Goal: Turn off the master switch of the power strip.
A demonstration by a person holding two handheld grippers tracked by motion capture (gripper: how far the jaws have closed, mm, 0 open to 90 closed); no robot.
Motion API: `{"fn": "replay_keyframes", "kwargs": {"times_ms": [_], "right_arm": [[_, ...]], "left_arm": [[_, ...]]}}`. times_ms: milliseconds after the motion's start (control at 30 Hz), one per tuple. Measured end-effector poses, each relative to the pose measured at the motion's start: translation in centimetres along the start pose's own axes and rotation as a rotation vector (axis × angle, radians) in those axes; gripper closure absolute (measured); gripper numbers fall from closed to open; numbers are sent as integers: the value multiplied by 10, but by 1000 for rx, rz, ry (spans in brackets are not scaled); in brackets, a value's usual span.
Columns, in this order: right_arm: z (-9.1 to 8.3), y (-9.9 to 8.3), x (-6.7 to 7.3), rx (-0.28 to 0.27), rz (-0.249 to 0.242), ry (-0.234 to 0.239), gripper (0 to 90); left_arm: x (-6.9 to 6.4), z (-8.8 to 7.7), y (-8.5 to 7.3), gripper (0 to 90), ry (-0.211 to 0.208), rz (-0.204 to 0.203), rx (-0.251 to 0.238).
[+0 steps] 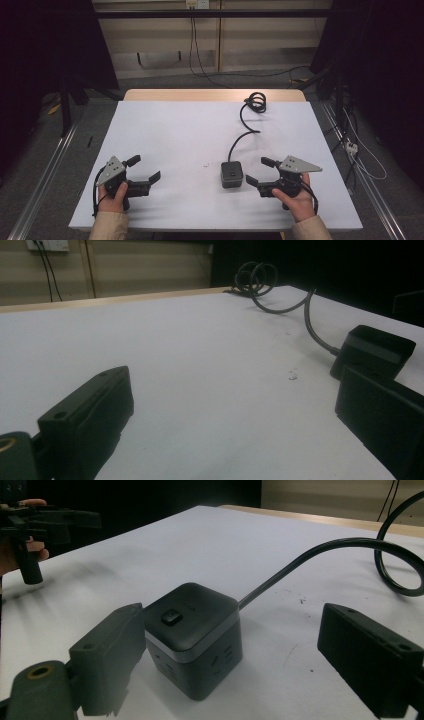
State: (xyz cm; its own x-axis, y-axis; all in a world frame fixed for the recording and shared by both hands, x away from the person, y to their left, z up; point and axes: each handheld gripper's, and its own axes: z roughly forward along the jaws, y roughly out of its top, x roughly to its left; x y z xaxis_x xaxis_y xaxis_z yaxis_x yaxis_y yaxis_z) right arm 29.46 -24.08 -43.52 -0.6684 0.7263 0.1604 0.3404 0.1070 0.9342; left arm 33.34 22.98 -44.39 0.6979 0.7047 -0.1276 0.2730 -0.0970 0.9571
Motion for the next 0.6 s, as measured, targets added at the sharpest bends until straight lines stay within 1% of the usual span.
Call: {"fn": "replay_keyframes", "kwargs": {"times_ms": [267,600], "right_arm": [[-4,-2,-3,-3,12,-3,113],[-6,-4,-6,2,3,-9,112]], "left_arm": [[0,0,0,19,0,-2,1],[0,0,0,19,-1,-3,2]]}}
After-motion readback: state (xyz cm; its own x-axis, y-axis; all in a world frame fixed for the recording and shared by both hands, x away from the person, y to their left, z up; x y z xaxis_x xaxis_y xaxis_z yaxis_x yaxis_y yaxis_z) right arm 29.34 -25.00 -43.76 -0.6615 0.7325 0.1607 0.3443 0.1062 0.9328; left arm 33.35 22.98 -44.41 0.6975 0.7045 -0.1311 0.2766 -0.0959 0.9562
